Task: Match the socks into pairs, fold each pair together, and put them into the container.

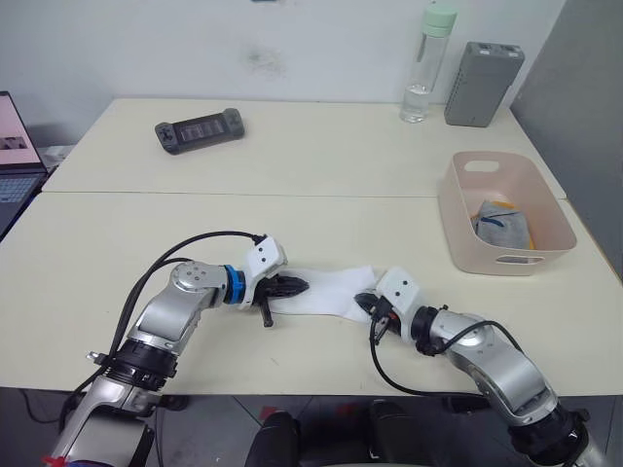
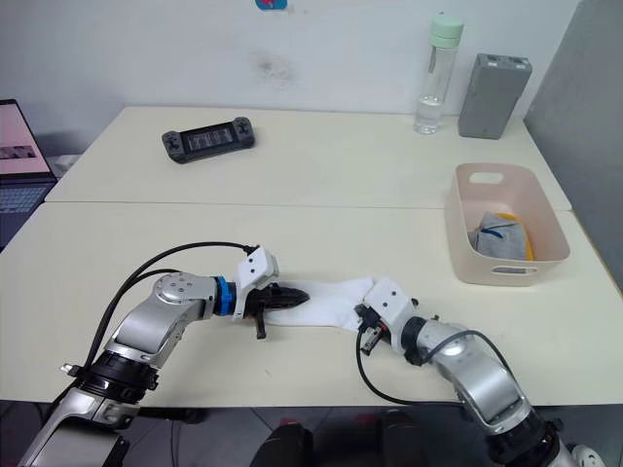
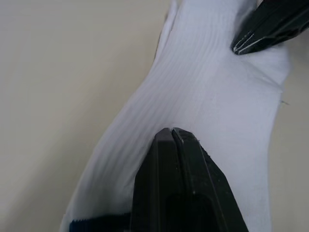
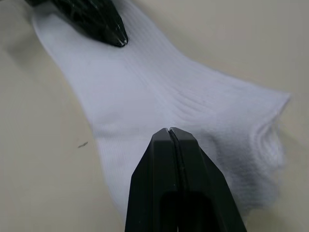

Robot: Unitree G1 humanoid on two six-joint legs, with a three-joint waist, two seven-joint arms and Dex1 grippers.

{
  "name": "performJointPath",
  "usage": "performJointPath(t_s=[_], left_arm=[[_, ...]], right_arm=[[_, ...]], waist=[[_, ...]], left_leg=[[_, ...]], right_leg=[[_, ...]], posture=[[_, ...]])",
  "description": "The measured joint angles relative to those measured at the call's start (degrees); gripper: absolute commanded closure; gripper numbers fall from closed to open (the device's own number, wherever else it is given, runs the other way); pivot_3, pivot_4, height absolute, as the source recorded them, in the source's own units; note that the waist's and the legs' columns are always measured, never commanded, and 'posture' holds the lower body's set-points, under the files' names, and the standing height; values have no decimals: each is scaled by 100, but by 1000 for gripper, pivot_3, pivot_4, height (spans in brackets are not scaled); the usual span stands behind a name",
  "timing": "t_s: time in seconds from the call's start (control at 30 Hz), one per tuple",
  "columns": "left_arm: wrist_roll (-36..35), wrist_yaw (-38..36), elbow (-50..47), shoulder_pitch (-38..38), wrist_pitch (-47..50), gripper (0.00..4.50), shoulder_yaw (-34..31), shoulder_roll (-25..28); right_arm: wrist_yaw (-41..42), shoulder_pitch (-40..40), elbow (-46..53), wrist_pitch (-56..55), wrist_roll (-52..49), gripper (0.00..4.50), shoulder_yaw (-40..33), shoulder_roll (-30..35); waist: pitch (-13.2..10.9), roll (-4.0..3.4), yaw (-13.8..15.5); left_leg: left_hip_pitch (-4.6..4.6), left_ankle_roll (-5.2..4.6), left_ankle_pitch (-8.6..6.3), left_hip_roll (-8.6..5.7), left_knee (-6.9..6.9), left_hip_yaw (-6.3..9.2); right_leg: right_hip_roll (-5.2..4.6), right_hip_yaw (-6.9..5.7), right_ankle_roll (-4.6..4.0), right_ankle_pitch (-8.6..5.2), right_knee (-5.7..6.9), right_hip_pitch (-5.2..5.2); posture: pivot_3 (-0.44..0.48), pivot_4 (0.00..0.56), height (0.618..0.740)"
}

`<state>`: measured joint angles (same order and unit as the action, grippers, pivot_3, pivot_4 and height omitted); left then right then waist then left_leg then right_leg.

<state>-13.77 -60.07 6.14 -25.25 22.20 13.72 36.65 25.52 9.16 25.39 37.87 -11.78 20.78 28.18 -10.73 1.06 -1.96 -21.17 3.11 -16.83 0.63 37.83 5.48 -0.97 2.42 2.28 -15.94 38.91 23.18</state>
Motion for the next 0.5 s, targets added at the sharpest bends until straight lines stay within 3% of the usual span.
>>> performJointPath(t_s=[0.23,0.37,0.5], left_arm=[[19,77,-27,206,-13,4500,-161,85],[57,111,-99,234,34,4500,-188,71],[79,181,-176,242,97,4500,-173,-2]], right_arm=[[29,-475,23,-97,-20,4468,-853,304],[63,-264,527,42,-1005,4468,-1401,-601],[-109,353,523,43,-785,4468,-1107,-786]], waist=[[9,1,-32],[11,-7,-92],[19,-6,-79]], left_leg=[[31,-1,0,5,-3,-4],[32,-1,0,16,-3,5],[35,0,0,9,-1,6]], right_leg=[[5,4,28,-17,2,-25],[18,3,24,-14,9,-25],[12,1,26,-13,1,-34]], posture=[[0,150,740],[0,150,740],[0,150,740]])
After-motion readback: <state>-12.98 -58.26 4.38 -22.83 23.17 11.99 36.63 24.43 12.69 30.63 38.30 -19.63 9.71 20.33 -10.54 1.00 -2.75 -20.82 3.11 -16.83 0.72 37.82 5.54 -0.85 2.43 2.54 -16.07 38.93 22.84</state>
